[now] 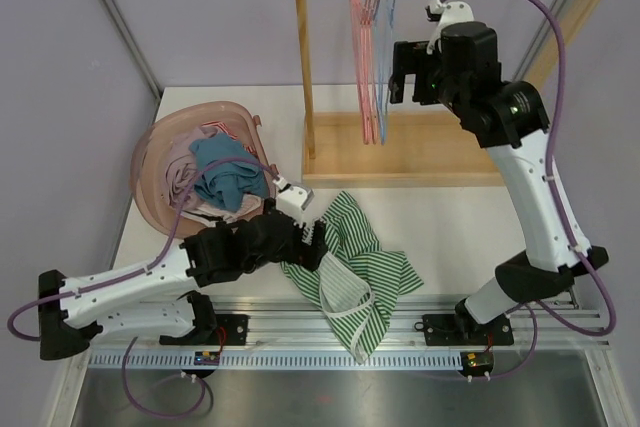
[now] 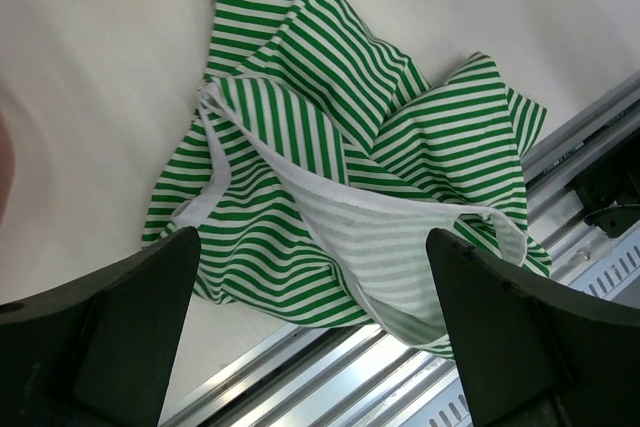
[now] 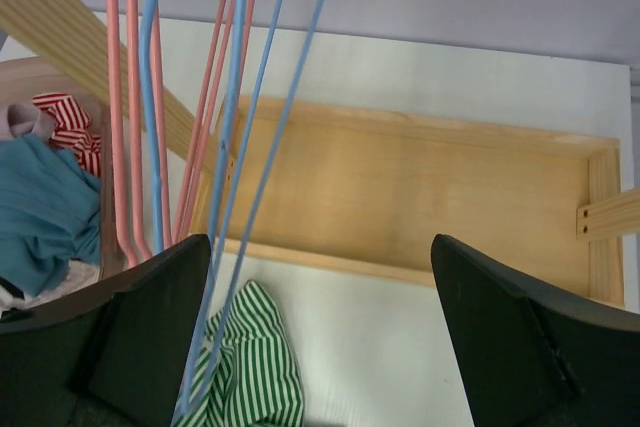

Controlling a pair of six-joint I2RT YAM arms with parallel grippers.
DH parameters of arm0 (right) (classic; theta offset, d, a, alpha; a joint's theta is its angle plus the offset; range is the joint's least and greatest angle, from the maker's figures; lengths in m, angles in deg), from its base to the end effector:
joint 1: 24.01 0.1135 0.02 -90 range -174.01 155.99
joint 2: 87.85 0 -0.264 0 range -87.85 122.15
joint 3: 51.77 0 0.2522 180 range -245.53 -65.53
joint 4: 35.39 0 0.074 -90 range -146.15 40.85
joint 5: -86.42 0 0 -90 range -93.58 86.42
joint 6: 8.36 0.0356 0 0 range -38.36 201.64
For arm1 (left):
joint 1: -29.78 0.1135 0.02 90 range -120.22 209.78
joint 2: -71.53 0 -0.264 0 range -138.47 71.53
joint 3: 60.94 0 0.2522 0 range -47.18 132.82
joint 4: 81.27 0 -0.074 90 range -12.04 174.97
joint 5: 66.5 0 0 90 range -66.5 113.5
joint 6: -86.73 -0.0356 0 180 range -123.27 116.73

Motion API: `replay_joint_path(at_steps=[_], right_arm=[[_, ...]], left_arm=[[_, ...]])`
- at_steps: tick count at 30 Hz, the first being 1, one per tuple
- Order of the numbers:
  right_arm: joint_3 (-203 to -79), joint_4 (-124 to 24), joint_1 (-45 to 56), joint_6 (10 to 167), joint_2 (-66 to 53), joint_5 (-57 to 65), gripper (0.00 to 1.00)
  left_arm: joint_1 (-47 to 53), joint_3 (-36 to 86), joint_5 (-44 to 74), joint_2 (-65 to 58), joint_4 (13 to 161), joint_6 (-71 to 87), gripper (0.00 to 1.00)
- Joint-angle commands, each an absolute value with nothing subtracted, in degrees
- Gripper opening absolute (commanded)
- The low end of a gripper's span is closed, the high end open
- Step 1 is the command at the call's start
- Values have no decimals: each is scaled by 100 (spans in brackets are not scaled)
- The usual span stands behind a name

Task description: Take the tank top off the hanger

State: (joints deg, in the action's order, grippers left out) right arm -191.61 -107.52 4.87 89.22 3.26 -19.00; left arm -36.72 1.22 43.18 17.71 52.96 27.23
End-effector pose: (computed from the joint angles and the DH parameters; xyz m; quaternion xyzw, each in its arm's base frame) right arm 0.2593 0.1322 0.5240 -0.0807 0.8276 0.0637 0.5518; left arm 0.0904 -0.1778 0.2978 0.2010 0.8636 -0.2253 0.4039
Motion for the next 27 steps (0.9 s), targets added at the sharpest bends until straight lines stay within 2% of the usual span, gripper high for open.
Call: replay_joint_path(at_steps=[1,3,10,16,23,26,27], right_arm=[[-18580,-10672,534,8955,-539,-1660,99],[-18192,-10593,534,8982,-1136,-1493,99],[-16259,-10040,534,9122,-3095,201,99],[-15343,-9671,534,9140,-3993,1794,100],[-14885,-9284,543,9368,-4688,2340,99],[-14806,-9178,534,9447,-4855,2594,99],[-14788,-9169,534,9448,-4899,2665,99]], left_arm=[[-3947,81,4344,1258,5973,2880,99],[-4131,98,4406,958,6061,2907,99],[-4325,28,4073,-343,6974,2916,99],[-4325,2,4116,-1458,7353,2986,99],[-4553,-428,4617,-2075,7854,3478,98],[-4624,-455,4608,-2356,7951,3557,63],[-4659,-438,4617,-2418,7934,3583,46]])
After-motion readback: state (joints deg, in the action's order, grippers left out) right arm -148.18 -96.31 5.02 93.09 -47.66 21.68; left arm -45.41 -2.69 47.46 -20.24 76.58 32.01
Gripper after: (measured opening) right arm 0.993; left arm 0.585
